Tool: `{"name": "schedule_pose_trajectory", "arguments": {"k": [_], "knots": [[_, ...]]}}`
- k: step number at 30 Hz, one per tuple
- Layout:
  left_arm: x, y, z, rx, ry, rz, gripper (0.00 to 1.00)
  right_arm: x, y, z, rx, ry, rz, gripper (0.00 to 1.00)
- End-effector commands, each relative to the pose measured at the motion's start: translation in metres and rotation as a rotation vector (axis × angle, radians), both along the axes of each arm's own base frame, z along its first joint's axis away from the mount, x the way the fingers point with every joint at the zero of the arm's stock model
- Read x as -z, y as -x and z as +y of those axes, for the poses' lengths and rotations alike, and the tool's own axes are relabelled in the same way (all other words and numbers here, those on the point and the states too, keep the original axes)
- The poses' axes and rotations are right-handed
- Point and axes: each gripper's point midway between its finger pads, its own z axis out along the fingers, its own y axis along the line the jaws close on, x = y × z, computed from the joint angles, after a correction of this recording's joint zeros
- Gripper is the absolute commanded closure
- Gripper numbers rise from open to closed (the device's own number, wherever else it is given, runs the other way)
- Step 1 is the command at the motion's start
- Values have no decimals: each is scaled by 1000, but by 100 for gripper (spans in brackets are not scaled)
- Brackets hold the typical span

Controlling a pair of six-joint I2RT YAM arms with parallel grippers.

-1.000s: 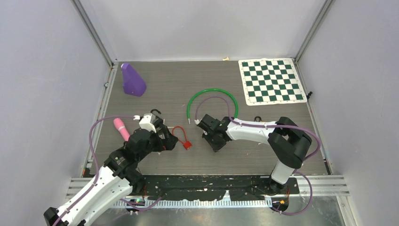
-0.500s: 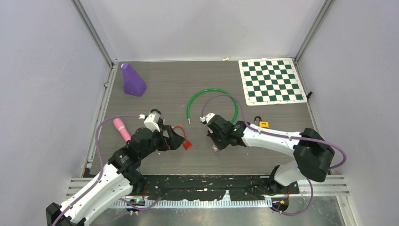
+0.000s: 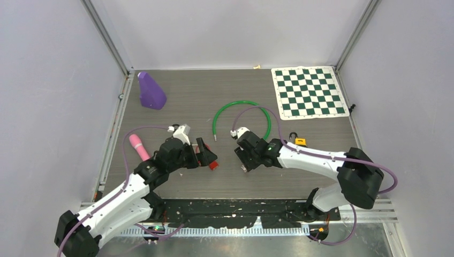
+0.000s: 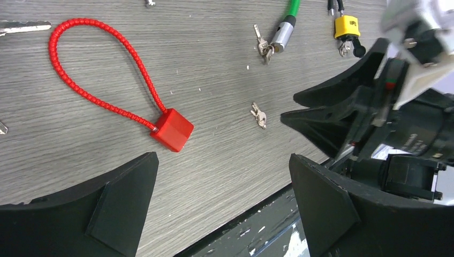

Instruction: Unlock with the key

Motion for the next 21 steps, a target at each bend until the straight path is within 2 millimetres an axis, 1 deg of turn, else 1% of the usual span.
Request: {"name": "schedule_pose_trajectory", "arguments": {"k": [1,4,8,11,15,17,18,21], "knots": [[-26,-9,-9,-3,34,-23,3,7,1,11,69,3,72,53],[-25,-10,-6,-15,26,-23,3,15,4,15,78,33,124,52],[-22,-9,4,-37,-11,-40,3,25,4,21,90,63,172,51],[-21,-6,11,-44,-29,-53,3,29,4,27,88,67,191,51],[-21,-8,18,-70,-53,-76,3,39,2,27,85,104,205,52],[-21,-8,20,-69,-60,-78,3,45,2,26,80,124,215,56],[-22,-7,20,-68,-62,-79,3,49,3,25,75,134,221,59],[-21,-7,20,-62,-62,-81,3,51,2,25,65,140,217,69]]}}
